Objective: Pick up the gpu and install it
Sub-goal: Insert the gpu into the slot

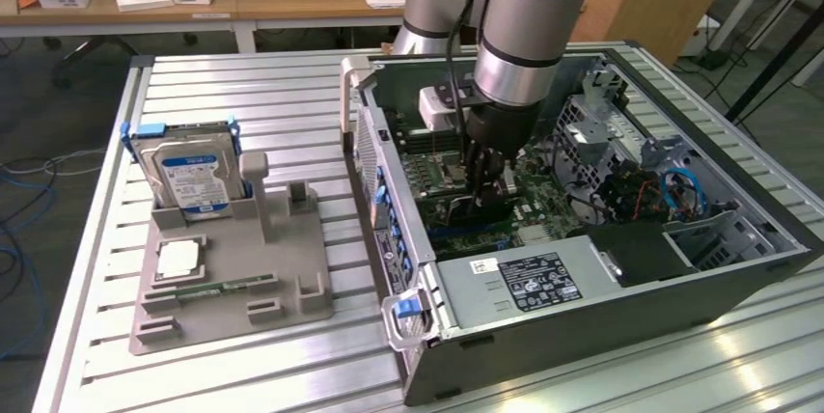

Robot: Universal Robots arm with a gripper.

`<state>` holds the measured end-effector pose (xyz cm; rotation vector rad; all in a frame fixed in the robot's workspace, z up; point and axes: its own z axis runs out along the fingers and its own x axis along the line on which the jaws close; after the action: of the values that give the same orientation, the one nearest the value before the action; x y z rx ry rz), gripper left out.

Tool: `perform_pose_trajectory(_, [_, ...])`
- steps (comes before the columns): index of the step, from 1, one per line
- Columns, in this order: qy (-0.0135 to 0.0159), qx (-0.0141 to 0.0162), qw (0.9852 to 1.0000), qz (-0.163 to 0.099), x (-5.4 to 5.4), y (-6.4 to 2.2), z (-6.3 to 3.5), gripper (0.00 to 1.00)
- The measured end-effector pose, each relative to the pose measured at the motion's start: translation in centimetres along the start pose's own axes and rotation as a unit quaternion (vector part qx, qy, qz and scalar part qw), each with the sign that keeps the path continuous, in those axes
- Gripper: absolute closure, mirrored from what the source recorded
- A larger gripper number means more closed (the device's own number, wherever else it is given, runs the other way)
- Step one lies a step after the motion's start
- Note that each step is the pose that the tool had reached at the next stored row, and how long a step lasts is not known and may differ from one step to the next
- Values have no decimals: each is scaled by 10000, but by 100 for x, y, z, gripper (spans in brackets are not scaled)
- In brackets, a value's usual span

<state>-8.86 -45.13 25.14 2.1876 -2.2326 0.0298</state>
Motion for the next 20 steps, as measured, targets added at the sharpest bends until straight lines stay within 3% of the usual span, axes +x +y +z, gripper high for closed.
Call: perform_pose_trajectory(20, [-2,10,10000,-2,-2,-15,59,74])
